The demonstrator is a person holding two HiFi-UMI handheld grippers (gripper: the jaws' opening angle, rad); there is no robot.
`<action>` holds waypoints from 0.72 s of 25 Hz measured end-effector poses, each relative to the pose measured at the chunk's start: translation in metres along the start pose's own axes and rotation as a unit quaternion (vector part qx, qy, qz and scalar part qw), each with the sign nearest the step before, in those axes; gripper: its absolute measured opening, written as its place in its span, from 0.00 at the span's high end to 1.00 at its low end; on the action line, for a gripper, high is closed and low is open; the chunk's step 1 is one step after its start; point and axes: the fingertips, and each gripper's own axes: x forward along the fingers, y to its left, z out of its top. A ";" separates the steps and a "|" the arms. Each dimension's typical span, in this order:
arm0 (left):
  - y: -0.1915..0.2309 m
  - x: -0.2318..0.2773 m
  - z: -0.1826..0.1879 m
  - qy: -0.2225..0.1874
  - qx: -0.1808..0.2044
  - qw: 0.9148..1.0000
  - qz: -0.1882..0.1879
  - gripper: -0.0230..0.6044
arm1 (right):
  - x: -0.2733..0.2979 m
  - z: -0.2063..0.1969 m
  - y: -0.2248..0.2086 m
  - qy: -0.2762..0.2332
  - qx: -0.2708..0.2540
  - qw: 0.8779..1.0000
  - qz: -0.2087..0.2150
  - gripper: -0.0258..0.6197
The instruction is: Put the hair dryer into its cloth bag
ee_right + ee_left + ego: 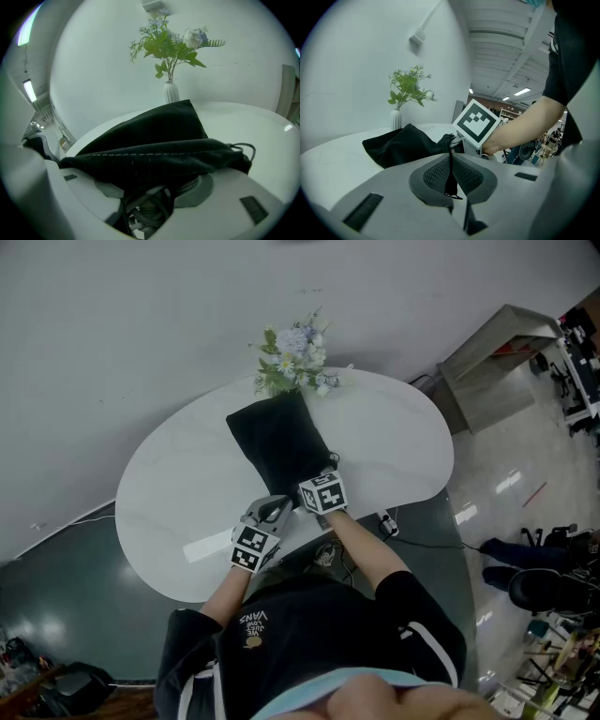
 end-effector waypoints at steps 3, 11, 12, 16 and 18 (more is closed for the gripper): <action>-0.004 0.002 0.001 0.001 0.008 1.000 0.000 0.91 | -0.011 -0.002 -0.003 -0.014 0.006 1.000 -0.004 0.62; -0.015 0.011 0.001 0.010 0.027 1.000 -0.006 0.91 | -0.044 -0.004 -0.027 -0.075 0.081 0.993 -0.039 0.62; -0.018 0.013 0.000 0.014 0.030 0.999 -0.010 0.91 | -0.049 -0.005 -0.030 -0.084 0.091 0.991 -0.042 0.62; -0.027 0.017 -0.003 0.028 0.040 0.998 -0.024 0.90 | -0.068 -0.007 -0.045 -0.123 0.137 0.981 -0.055 0.62; -0.031 0.020 -0.005 0.036 0.044 0.998 -0.031 0.86 | -0.079 -0.011 -0.057 -0.135 0.154 0.976 -0.071 0.62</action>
